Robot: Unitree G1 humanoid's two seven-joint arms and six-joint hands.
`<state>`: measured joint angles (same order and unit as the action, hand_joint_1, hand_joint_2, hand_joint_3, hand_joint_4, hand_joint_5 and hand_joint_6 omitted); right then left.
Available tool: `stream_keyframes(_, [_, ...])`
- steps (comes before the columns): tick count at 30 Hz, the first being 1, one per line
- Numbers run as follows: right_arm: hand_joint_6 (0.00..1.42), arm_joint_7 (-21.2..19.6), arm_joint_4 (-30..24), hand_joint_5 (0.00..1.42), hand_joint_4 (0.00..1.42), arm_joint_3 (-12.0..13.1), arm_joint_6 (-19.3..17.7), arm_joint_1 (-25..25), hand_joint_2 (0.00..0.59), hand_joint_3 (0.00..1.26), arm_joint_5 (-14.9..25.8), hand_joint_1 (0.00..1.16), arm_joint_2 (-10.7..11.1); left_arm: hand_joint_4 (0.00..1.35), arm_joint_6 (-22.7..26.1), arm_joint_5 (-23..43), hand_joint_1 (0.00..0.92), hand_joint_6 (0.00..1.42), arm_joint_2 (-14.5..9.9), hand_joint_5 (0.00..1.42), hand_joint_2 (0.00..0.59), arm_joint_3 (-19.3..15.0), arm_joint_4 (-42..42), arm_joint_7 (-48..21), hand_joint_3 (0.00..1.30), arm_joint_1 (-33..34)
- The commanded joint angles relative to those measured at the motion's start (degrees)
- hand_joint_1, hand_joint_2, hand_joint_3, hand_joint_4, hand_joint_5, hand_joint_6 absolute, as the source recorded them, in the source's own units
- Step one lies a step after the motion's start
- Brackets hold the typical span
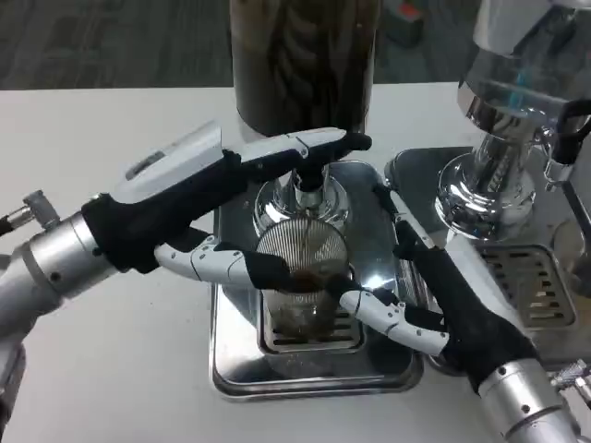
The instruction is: Grasp the cup under the faucet to collect the drink, then remove the cup.
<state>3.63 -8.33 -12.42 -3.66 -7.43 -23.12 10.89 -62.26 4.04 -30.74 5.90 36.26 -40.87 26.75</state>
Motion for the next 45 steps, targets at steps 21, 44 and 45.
stream_keyframes(21, [0.14, 0.59, 1.89, 0.02, 0.00, -2.09, -0.15, 2.61, 0.216, 0.00, 1.54, 0.38, -0.68, 0.10, 0.33, -0.75, 0.000, 0.25, -0.79, 0.14, 0.055, 0.78, -0.97, -0.23, 0.13, -1.43])
stream_keyframes(44, [0.14, 0.50, 3.26, 0.03, 0.00, -2.14, -0.69, 3.43, 0.219, 0.01, 1.66, 0.41, -1.10, 0.09, 4.93, 6.69, 0.000, 0.27, 0.23, 0.14, 0.086, -0.68, -1.37, -2.75, 0.12, -0.84])
stream_keyframes(45, [0.14, 0.45, 3.34, 0.03, 0.02, -2.14, -0.73, 3.47, 0.215, 0.00, 1.64, 0.42, -1.13, 0.09, 5.13, 7.08, 0.000, 0.27, 0.30, 0.14, 0.087, -0.80, -1.28, -3.02, 0.12, -0.75])
